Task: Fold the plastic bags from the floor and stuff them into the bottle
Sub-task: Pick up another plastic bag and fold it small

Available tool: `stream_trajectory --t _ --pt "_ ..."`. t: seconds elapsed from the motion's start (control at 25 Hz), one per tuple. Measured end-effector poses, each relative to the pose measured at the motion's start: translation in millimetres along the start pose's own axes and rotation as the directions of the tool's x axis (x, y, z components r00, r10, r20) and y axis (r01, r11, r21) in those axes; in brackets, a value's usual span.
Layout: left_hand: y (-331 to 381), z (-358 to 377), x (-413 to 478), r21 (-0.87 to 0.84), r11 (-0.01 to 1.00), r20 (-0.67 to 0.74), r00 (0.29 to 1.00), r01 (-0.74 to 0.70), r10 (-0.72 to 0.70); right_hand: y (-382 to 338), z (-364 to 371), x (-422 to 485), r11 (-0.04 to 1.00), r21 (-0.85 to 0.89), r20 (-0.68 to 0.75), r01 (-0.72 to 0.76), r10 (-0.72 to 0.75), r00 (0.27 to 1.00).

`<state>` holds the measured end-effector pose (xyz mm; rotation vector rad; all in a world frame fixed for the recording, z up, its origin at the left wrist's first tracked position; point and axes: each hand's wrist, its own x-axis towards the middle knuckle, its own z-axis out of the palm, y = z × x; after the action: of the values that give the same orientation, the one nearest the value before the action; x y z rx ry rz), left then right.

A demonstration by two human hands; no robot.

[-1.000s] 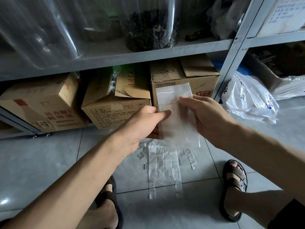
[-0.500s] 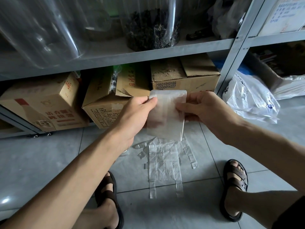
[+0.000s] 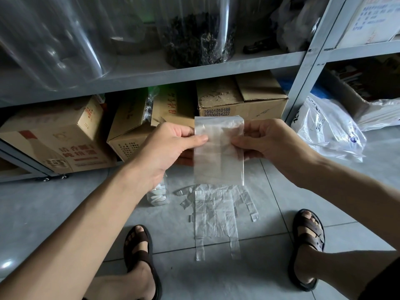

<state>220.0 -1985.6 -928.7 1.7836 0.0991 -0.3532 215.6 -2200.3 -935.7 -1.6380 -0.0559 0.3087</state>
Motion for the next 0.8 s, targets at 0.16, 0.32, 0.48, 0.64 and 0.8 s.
stream_trajectory --t 0.16,0.32,0.48,0.64,0.8 --pt "4 -2 -1 -0.089 0.995 0.007 0.999 0.045 -0.044 0 -1 0 1.000 0.008 -0.006 -0.014 0.014 1.000" --pt "7 -3 -3 -0.160 0.985 0.024 0.998 0.067 -0.064 -3 -4 0 0.997 0.053 0.008 -0.049 0.049 0.999" --pt "8 -6 -2 -0.187 0.980 0.033 0.997 0.069 -0.064 -5 -7 1 0.988 0.133 0.020 -0.078 0.076 0.997" --pt "8 -8 -1 -0.203 0.977 0.083 0.995 0.068 -0.052 -3 -9 2 0.982 0.176 0.028 -0.071 0.068 0.997" --pt "8 -11 -2 -0.241 0.968 0.141 0.989 0.076 -0.043 -3 -10 3 0.975 0.209 0.027 -0.069 0.065 0.998"
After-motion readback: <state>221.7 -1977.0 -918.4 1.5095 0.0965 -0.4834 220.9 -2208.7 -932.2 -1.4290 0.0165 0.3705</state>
